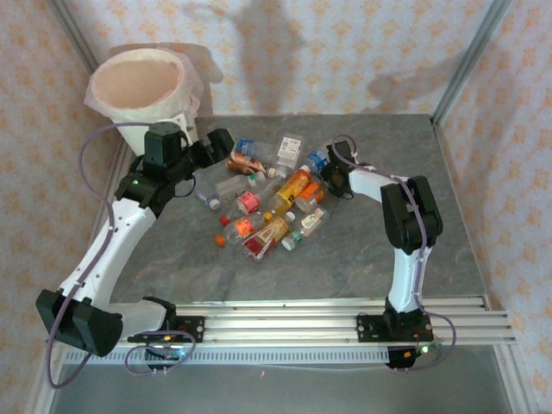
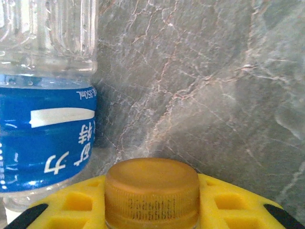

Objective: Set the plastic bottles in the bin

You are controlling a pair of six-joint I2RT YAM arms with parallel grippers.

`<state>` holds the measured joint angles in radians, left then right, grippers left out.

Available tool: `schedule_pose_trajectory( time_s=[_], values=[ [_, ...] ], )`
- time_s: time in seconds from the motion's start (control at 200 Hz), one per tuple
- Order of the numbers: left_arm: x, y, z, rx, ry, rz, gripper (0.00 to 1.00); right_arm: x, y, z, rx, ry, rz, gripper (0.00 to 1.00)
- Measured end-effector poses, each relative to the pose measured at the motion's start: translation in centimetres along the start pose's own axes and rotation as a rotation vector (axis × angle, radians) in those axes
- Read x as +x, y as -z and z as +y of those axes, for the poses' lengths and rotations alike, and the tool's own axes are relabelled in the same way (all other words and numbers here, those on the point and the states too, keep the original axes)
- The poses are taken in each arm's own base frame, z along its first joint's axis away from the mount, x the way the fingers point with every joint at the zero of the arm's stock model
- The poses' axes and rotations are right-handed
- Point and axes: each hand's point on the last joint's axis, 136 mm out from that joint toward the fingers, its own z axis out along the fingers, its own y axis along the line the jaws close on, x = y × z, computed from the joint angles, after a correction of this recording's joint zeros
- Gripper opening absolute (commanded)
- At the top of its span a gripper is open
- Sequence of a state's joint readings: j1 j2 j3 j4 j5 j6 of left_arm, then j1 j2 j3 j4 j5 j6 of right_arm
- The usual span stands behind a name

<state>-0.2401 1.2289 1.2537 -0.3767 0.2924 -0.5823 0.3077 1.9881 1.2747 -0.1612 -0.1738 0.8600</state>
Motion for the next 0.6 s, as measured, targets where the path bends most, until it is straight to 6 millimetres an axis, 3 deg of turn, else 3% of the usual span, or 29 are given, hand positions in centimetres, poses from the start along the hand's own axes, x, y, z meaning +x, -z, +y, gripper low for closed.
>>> schedule_pose_trajectory(
  time_s=[0.19, 0.45, 0.6],
  values=[
    [1.4, -1.2, -0.6, 0.023, -0.016, 0.059, 1.0, -1.4, 3.4, 0.4, -0.028, 0.032, -0.087, 0.28],
    [4.2, -4.1, -3.8, 0.099, -0.108, 0.201, 1.0, -5.3, 13.1, 6.4, -0.299, 0.047, -0.277, 0.26],
    [7.4, -5.8, -7.3, 0.16, -0.218, 0.322, 1.0, -5.7, 17.2, 9.1, -0.449, 0.069, -0.317, 0.26]
  ],
)
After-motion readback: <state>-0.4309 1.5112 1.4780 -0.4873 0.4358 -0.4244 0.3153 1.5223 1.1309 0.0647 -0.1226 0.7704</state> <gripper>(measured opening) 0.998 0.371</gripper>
